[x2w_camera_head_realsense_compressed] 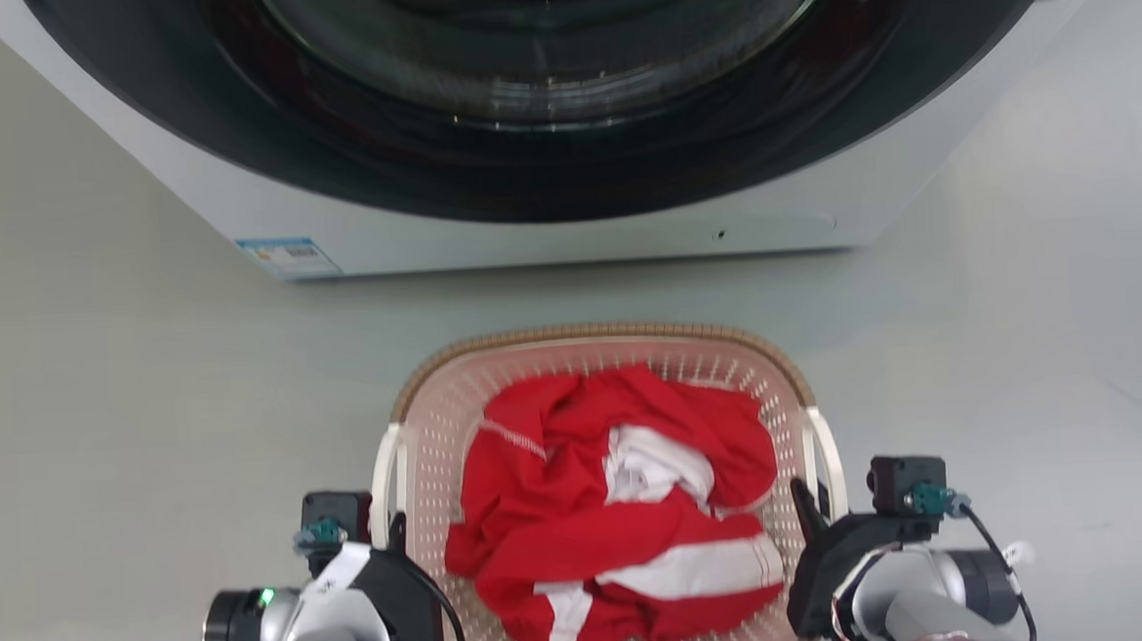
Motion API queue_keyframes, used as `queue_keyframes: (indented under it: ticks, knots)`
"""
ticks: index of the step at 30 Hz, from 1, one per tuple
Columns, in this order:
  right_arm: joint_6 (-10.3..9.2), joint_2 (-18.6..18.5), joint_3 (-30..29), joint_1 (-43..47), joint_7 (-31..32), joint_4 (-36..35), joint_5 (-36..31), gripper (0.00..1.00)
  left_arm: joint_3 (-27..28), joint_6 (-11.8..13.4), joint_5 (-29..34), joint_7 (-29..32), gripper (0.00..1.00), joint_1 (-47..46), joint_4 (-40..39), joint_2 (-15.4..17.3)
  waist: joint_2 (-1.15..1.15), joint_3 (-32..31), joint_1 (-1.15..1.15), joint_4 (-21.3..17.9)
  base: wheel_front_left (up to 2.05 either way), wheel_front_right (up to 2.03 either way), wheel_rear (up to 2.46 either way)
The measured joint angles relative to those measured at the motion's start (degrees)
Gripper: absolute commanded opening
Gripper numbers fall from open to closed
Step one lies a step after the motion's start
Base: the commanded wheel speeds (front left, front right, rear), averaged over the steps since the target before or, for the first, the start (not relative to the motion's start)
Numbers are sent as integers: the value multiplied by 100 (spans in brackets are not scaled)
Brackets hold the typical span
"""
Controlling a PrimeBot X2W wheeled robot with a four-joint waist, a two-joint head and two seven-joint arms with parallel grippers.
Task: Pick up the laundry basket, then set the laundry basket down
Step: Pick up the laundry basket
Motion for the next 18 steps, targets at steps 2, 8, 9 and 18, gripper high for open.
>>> queue_keyframes:
  ticks: [2,8,9,18]
  knots:
    - [-43,0,109,115,85,2,170,0,-37,-21,-22,64,0,136,8,1,0,-173,0,-17,0,0,0]
    - [-118,0,416,471,321,-4,570,0,-177,-63,-233,272,0,554,36,20,0,-692,0,-63,0,0,0]
    - [-142,0,468,534,347,-8,636,0,-196,-100,-253,304,0,625,44,27,0,-777,0,-70,0,0,0]
    - [-244,0,861,959,622,-71,1109,0,-334,-100,-355,571,0,1089,99,51,-1,-1485,0,-125,0,0,0]
